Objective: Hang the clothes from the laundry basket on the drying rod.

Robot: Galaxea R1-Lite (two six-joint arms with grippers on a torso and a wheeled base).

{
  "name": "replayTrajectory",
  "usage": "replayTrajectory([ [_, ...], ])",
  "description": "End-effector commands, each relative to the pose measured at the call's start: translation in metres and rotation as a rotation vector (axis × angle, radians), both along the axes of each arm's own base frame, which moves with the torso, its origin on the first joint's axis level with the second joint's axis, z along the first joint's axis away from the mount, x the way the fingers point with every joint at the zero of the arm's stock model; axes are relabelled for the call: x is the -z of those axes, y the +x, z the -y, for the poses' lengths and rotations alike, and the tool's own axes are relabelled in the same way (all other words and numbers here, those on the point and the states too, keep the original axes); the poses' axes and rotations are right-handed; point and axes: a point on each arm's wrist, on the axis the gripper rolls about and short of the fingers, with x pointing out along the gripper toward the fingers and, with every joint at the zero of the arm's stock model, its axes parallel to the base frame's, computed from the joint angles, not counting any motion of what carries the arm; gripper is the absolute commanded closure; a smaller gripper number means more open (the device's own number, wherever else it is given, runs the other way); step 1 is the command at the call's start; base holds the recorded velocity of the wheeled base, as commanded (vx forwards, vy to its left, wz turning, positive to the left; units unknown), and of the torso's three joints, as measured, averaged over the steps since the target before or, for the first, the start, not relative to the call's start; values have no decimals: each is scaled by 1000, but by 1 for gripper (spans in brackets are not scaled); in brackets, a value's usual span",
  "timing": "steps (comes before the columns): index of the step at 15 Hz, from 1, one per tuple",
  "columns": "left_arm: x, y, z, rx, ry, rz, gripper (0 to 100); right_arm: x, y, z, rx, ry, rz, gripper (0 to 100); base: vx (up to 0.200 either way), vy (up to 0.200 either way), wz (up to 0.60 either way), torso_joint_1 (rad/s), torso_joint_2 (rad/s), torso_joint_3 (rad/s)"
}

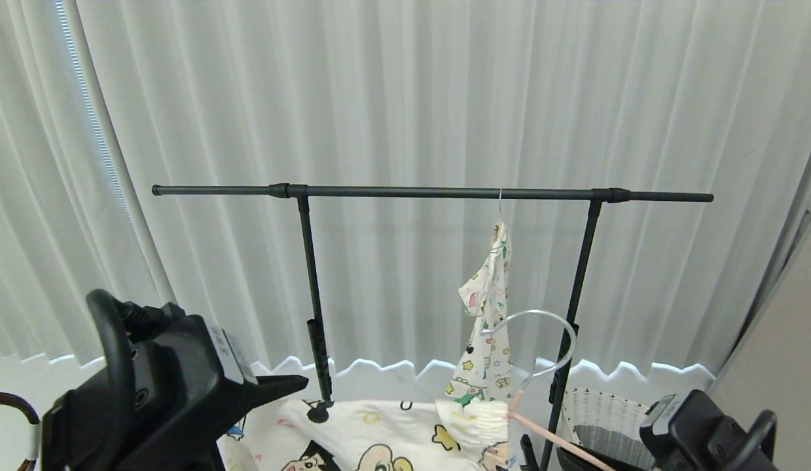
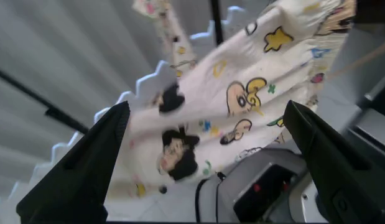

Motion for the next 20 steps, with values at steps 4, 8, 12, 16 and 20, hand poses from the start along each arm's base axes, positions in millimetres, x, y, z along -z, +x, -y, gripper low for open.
replayTrajectory([
  [4,6,-15,1,184,-13,-59,0,11,-24,1,-139,-21,-9,100,0,0,0,0,0,0],
  [8,31,-29,1,330,56,-143,0,15,-41,-5,-237,-44,-7,100,0,0,0,0,0,0],
  [12,44,-25,12,325,120,-180,0,14,-44,-5,-263,-56,11,100,0,0,0,0,0,0],
  [16,50,-24,16,325,117,-175,0,12,-45,-6,-270,-42,23,100,0,0,0,0,0,0],
  [20,57,-24,11,358,167,-132,100,12,-45,-6,-275,-44,31,100,0,0,0,0,0,0],
])
